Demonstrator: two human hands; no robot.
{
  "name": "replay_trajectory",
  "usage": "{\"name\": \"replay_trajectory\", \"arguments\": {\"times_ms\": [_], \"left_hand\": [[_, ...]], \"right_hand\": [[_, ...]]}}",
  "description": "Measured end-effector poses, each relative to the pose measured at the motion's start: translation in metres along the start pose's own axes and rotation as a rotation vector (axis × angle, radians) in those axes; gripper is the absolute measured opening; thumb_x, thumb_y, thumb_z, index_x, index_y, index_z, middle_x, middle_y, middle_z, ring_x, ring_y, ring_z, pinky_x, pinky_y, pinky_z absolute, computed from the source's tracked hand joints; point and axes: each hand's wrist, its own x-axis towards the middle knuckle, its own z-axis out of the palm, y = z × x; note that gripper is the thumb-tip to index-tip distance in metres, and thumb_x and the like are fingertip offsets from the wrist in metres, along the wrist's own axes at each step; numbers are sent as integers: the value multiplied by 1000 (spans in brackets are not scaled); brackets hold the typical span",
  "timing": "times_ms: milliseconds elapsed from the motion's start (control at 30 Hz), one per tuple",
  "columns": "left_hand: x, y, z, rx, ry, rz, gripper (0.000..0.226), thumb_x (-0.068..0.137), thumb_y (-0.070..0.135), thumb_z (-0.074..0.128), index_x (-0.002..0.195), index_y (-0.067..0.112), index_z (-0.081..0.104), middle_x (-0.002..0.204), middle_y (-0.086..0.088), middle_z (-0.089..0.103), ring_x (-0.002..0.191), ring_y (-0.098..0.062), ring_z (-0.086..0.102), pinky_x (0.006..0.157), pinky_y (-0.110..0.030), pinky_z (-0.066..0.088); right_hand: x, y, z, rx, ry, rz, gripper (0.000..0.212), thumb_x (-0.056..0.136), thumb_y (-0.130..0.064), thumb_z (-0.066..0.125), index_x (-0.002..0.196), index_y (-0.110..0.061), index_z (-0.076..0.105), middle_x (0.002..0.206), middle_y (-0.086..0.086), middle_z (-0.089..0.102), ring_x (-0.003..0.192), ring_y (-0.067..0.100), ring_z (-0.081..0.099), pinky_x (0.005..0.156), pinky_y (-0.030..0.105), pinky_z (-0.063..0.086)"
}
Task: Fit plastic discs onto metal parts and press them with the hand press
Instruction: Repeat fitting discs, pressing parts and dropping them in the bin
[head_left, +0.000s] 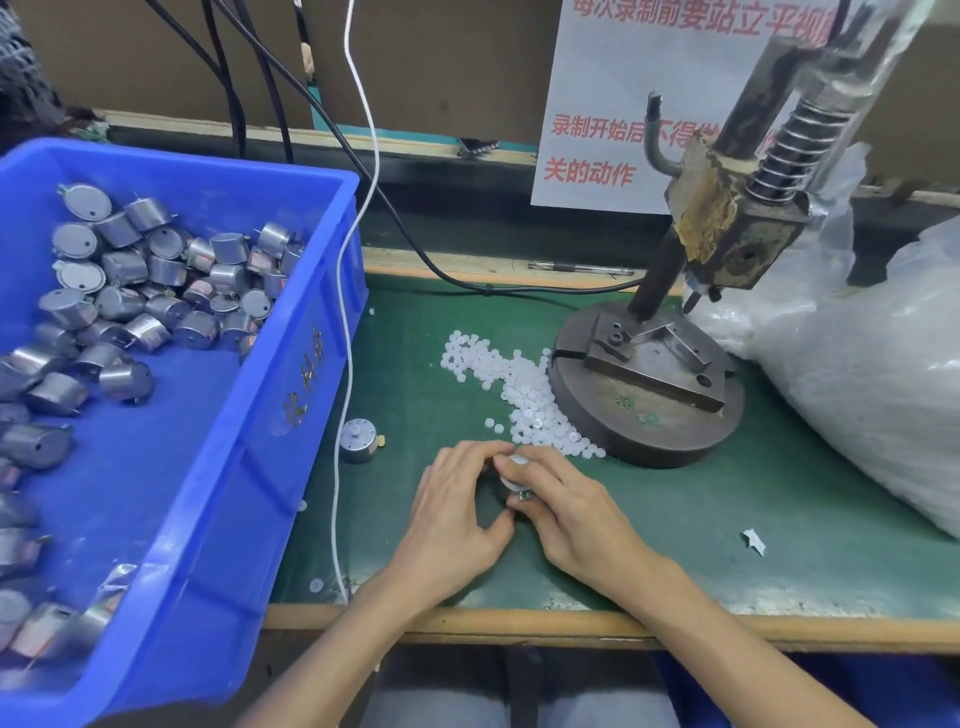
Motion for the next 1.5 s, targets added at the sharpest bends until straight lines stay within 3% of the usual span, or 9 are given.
{"name": "replay_trajectory", "arguments": {"times_ms": [133,233,367,467,600,833,1067,1300,1500], "left_hand": [[-2,4,-2,9,0,-24,47,73,9,67,116,22,53,99,21,49,99,-4,45,94,-27,36],[-3,7,-4,1,-8,-49,47,74,10,69,115,24,52,98,26,49,99,0,45,96,-27,36],[-1,20,-2,-73,66,-42,44,72,16,77,107,31,56,96,22,59,95,3,50,89,-16,36],[12,43,5,-114,155,47,39,69,17,81,101,30,63,97,18,62,92,-1,54,83,-7,34],[30,71,17,-198,175,81,34,69,15,81,100,25,70,96,14,66,90,-1,57,81,-8,37],[45,91,41,-379,205,71,12,76,12,76,86,18,74,84,12,72,79,0,63,71,-5,39],[87,93,55,-360,138,29,12,86,10,65,79,19,69,78,9,67,69,-1,61,63,-11,44],[155,93,67,-127,146,210,7,84,8,66,82,10,72,88,3,66,80,-5,57,80,-20,43],[155,69,78,143,239,220,47,70,65,59,101,30,69,105,19,61,104,-8,45,81,-24,16]], "right_hand": [[1,-1,-1,-2,13,27,30,88,-2,54,117,1,60,110,12,61,88,27,63,71,39,54],[2,-4,-4,127,32,175,24,90,-3,58,114,-2,61,97,8,63,81,8,59,76,21,46],[3,-14,-14,715,208,545,8,93,-12,57,94,-4,58,71,-2,62,52,7,49,56,18,41],[1,-19,-19,1135,382,725,21,96,-23,47,83,-8,49,75,11,63,43,9,42,48,22,27],[-2,-16,-41,1341,482,771,23,90,-30,46,87,-7,47,65,7,56,37,11,38,43,23,17],[-14,-3,-65,1302,515,844,42,102,-23,36,115,15,46,111,33,61,39,13,37,38,20,25],[-3,8,-72,1395,546,905,18,102,-16,40,97,-3,51,89,19,70,39,13,49,37,19,32],[30,41,-93,742,635,981,17,96,-19,53,85,-6,52,68,5,72,34,14,51,34,19,30],[14,56,-112,597,569,988,3,90,-10,48,88,-10,51,60,1,69,33,16,51,34,19,33]]}}
